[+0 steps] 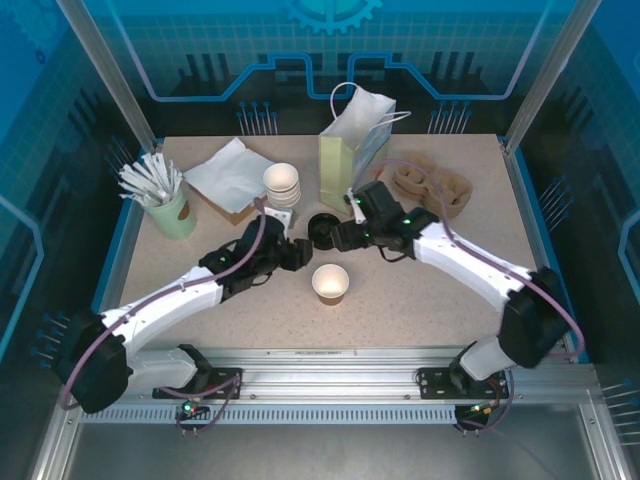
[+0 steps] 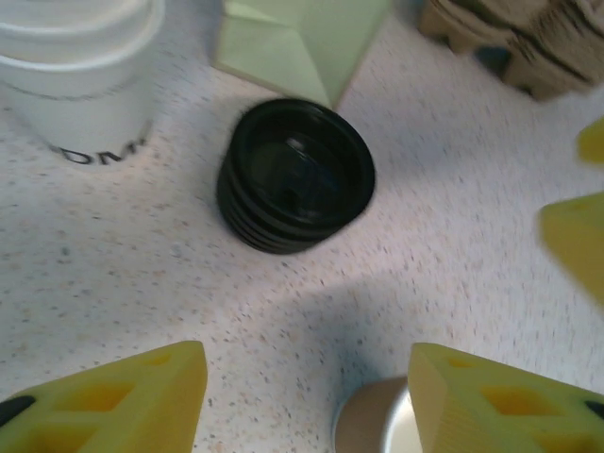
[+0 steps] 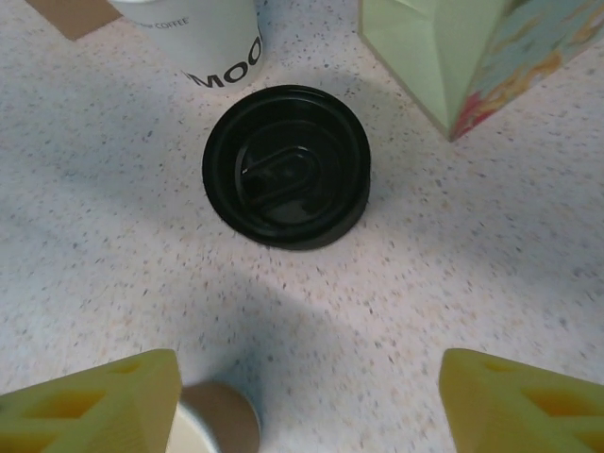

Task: Pack the takeout coffee

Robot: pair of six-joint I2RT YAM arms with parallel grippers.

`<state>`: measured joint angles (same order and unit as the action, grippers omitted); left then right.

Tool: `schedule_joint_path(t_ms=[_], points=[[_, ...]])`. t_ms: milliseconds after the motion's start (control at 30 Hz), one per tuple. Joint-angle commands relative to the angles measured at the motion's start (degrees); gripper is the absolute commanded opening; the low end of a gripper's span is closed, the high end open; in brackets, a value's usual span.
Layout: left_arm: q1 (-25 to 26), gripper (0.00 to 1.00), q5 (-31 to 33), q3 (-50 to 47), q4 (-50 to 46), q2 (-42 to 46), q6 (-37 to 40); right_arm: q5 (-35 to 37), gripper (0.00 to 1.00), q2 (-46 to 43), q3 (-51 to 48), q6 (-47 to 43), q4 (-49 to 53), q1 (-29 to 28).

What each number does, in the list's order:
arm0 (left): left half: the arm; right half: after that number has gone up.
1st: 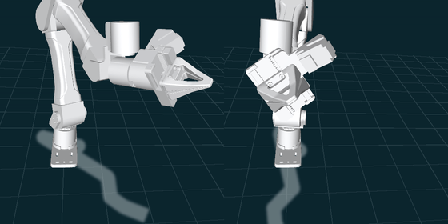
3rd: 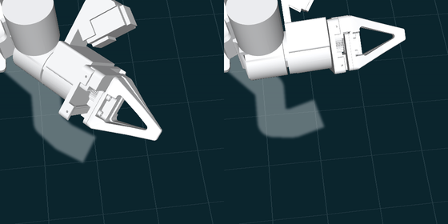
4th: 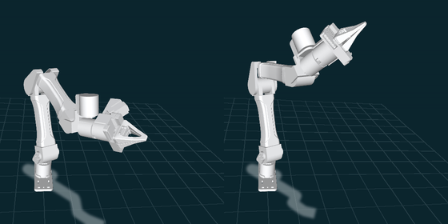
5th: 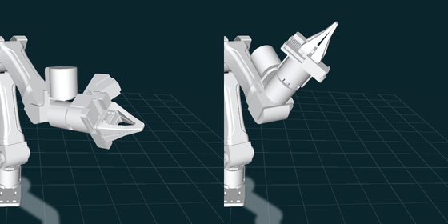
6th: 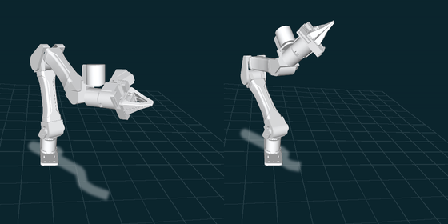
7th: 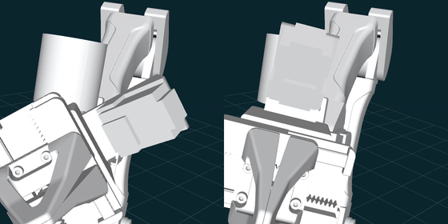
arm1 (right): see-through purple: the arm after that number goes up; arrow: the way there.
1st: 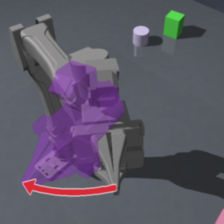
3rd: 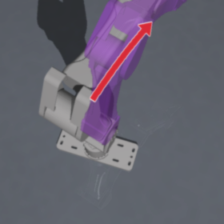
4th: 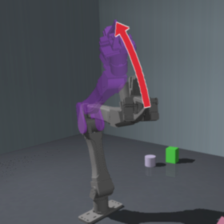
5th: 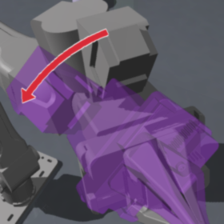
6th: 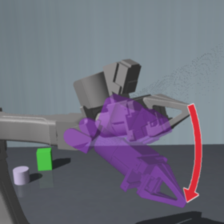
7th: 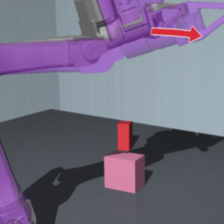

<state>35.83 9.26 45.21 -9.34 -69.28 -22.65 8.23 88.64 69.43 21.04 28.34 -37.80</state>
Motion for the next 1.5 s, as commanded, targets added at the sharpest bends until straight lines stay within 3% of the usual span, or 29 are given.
schedule_joint_path(t_ms=[0, 233, 500, 733, 1167, 1467], points=[[-1.14, 0.63, -2.76, 0.83, -0.78, 1.6, -0.96, 5.54, 0.64, 6.04, 5.6, 3.18, -0.56, -0.74], [-1.93, 0.65, -2.24, 0.23, -1.99, 2.64, -0.03, 8.63, 0.47, 18.88, 14.69, 1.16, 2.36, -0.82], [-2.08, 0.65, -2.58, 0.49, -2.22, 2.43, 0.74, 11.29, 0.4, 25.83, 20.76, -0.44, 3.96, -0.78], [-2.01, 0.66, -2.66, 0.28, -2.52, 2.42, 0.68, 12.26, 0.39, 28.31, 21.93, -1.51, 4.37, -0.47], [-2.05, 0.66, -2.4, -0.5, -2.54, 2.18, 0.86, 11.52, 0.25, 29.4, 22.34, -1.69, 3.84, -0.26], [-2.08, 0.66, -2.37, -1.15, -2.26, 2.13, 0.82, 12.25, 0.23, 29.46, 22.5, -2.05, 4.18, -0.24]])
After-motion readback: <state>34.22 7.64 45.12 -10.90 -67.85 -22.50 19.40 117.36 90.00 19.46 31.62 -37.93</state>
